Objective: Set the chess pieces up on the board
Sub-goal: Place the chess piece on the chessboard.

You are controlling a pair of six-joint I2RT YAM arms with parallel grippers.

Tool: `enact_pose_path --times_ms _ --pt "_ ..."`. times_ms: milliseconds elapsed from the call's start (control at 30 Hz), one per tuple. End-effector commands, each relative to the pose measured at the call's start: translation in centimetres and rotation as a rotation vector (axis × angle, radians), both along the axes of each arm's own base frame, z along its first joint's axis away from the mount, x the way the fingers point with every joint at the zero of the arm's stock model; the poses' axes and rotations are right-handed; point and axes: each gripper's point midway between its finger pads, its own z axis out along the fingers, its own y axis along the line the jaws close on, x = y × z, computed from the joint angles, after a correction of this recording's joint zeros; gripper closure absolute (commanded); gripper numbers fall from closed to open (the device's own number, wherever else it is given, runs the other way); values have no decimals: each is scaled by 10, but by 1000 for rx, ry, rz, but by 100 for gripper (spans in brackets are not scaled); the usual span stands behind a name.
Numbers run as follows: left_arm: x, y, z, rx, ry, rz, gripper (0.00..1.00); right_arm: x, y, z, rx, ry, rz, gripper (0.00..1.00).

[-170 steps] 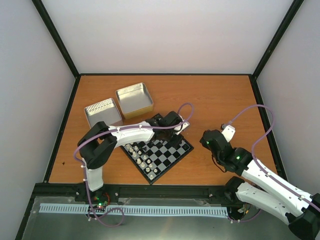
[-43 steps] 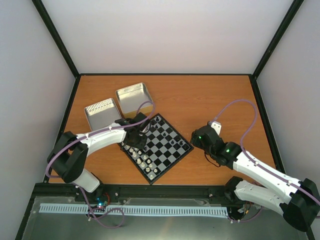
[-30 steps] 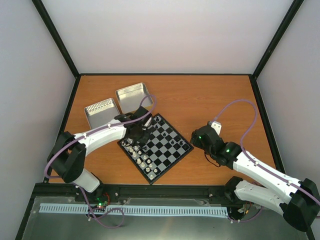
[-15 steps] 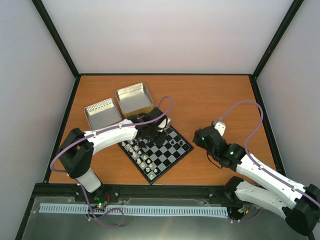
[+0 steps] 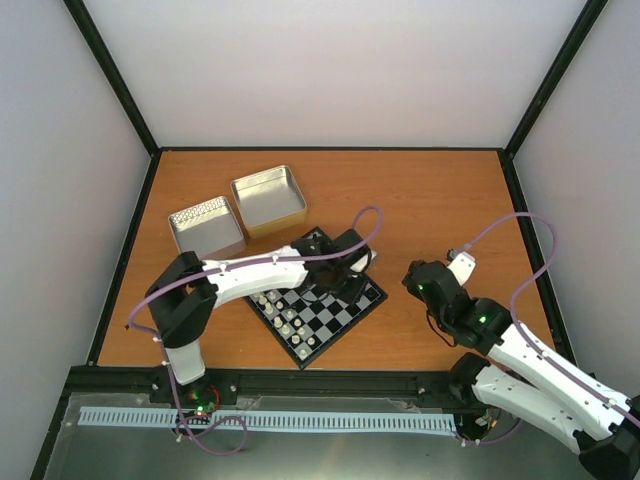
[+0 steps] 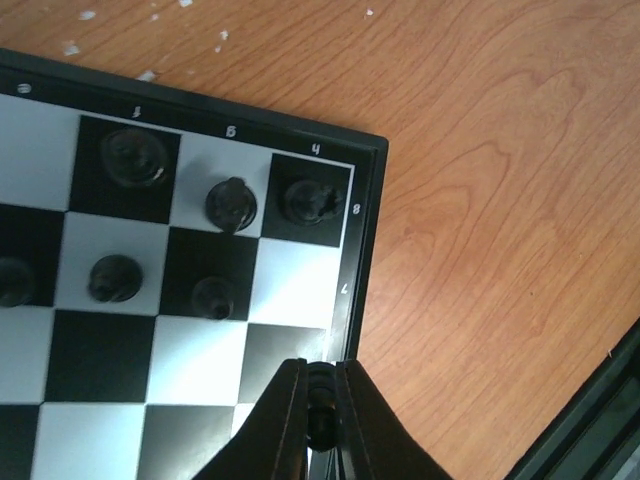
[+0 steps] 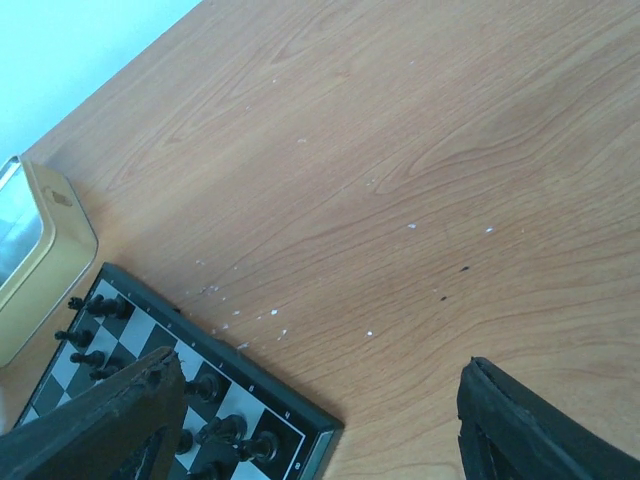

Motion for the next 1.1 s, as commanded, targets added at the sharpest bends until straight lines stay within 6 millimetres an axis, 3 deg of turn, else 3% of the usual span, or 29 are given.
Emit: enact_pose_path --times_ms 0,500,767,867,1067 --pt "4 -21 5 -7 -26 22 92 -5 -21 -3 -15 -10 -92 26" --pt "10 -29 -28 89 -27 40 89 -9 -26 -5 -14 -21 -98 25" --pt "6 -33 -34 78 -7 26 87 -9 -25 -7 -12 -16 -93 25" --pt "6 -35 -30 64 -3 20 84 -9 -25 -7 -12 -16 -91 25" --pt "2 -42 -3 0 0 -1 80 -9 -22 -8 -8 -14 -82 25"
